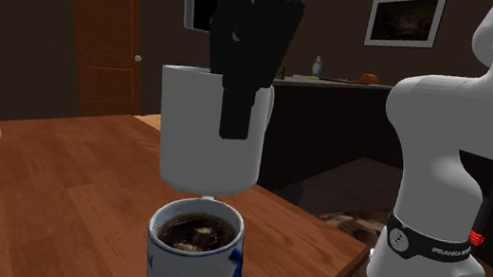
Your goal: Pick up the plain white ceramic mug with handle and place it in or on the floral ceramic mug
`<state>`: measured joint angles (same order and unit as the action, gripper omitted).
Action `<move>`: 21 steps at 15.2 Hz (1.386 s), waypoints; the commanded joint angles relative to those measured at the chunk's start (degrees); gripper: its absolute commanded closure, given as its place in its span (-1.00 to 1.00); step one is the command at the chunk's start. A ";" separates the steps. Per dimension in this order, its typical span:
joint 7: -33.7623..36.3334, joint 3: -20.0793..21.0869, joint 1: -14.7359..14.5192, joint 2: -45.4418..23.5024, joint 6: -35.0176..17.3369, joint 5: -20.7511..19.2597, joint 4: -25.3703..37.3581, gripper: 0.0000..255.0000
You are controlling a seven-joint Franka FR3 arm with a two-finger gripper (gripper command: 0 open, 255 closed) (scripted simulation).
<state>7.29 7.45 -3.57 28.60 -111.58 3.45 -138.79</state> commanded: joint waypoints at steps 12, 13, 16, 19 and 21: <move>0.12 0.40 -0.09 -1.46 -6.26 0.17 -4.74 1.00; 0.12 0.40 -0.09 -1.46 -6.26 0.17 -4.74 1.00; 0.12 0.40 -0.09 -1.47 -6.27 0.17 -4.74 -1.00; 0.12 0.40 -0.09 -1.47 -6.27 0.17 -4.74 -1.00; 0.10 0.28 -0.09 -0.80 -4.16 0.14 -3.29 -1.00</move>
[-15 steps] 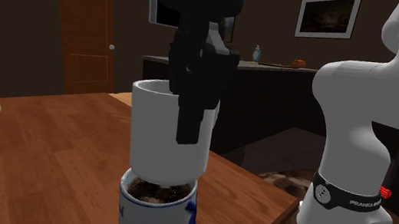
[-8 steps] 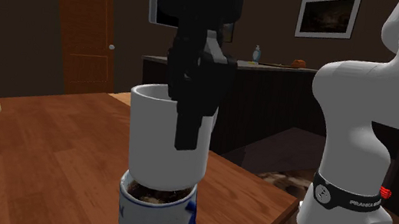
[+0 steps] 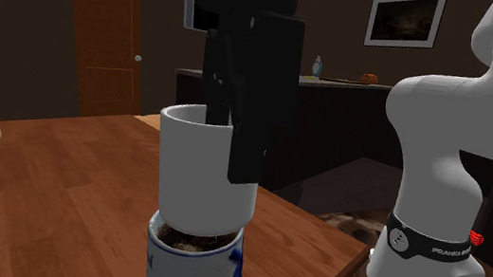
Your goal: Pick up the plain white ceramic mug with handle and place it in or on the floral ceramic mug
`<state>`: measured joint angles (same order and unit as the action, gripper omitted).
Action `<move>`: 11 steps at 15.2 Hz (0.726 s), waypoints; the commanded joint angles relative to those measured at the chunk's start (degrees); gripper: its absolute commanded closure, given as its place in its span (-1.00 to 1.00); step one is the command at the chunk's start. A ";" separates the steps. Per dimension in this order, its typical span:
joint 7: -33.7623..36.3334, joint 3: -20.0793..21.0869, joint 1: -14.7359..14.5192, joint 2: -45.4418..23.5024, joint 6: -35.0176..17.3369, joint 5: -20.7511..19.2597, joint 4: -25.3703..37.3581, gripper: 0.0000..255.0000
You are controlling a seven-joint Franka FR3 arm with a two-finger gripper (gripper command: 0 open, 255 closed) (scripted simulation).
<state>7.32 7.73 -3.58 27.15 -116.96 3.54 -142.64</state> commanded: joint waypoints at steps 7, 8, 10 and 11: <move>0.06 -0.30 -0.02 1.98 6.93 -0.07 4.94 -1.00; 0.06 -0.30 -0.02 1.98 6.93 -0.07 4.94 -1.00; 0.06 -0.30 -0.02 1.97 6.93 -0.07 4.94 -1.00; 0.06 -0.30 -0.02 1.97 6.93 -0.07 4.94 -1.00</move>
